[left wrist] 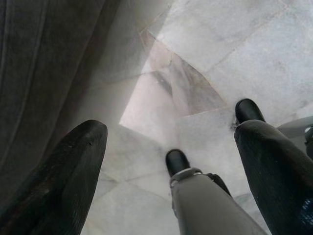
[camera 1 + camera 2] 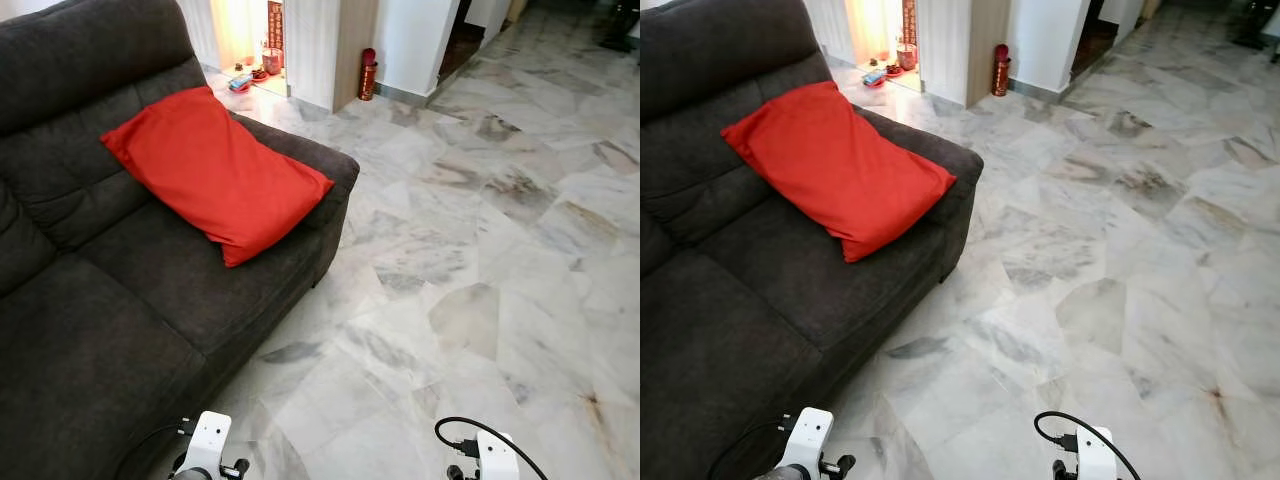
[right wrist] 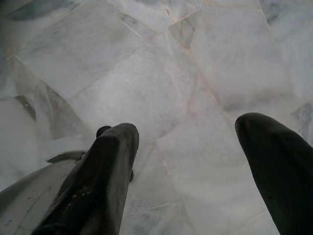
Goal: Move the pillow to the sofa from floor
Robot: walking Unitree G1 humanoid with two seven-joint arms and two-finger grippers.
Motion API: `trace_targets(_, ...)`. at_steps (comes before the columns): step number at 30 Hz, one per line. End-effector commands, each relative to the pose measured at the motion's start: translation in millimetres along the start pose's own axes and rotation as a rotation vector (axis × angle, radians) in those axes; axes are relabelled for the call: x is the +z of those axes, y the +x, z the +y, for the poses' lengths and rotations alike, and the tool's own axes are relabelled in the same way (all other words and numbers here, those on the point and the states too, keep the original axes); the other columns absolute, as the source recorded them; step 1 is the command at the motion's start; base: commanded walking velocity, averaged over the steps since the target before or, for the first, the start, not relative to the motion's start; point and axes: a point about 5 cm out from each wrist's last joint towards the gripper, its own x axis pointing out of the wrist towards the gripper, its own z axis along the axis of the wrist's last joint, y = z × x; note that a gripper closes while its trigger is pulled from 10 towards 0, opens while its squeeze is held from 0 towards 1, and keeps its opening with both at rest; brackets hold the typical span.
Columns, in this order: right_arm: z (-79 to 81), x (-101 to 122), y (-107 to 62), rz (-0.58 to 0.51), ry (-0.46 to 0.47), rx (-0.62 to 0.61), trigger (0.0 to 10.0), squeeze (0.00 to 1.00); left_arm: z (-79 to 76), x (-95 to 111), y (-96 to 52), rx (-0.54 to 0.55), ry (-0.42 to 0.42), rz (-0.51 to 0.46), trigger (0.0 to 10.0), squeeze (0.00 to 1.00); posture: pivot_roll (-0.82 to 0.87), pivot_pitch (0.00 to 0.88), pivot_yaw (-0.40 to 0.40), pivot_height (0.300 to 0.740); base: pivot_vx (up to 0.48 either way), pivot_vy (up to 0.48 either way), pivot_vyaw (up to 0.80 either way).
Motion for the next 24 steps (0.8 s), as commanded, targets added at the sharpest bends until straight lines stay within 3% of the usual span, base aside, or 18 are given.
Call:
trace_targets(1, -1.0, -4.2, -0.8, 0.016, 0.004, -0.003, 10.0, 0.0, -1.0, -3.1, -0.3, -0.001, 0.017, 0.016, 10.0, 0.0, 0.0, 0.075, 0.01, 0.74, 0.0, -0.36, -0.66)
trace_targets(6, -1.2, -4.2, -0.8, 0.016, 0.002, -0.002, 10.0, 0.0, -0.2, 1.6, 0.6, 0.001, 0.02, 0.007, 10.0, 0.0, 0.0, 0.076, 0.009, 0.74, 0.0, 0.0, -0.66)
trace_targets(11, -1.5, -4.3, -0.9, 0.016, 0.001, -0.001, 10.0, 0.0, 1.3, 1.4, 0.4, 0.001, 0.024, 0.003, 10.0, 0.0, 0.0, 0.074, 0.007, 0.74, 0.0, -0.301, -0.66)
trace_targets(24, -1.7, -5.6, -1.2, 0.019, -0.006, 0.003, 10.0, 0.0, -2.9, 3.6, 0.6, -0.012, 0.007, -0.02, 10.0, 0.0, 0.0, 0.052, 0.004, 0.74, 0.0, 0.0, -0.65)
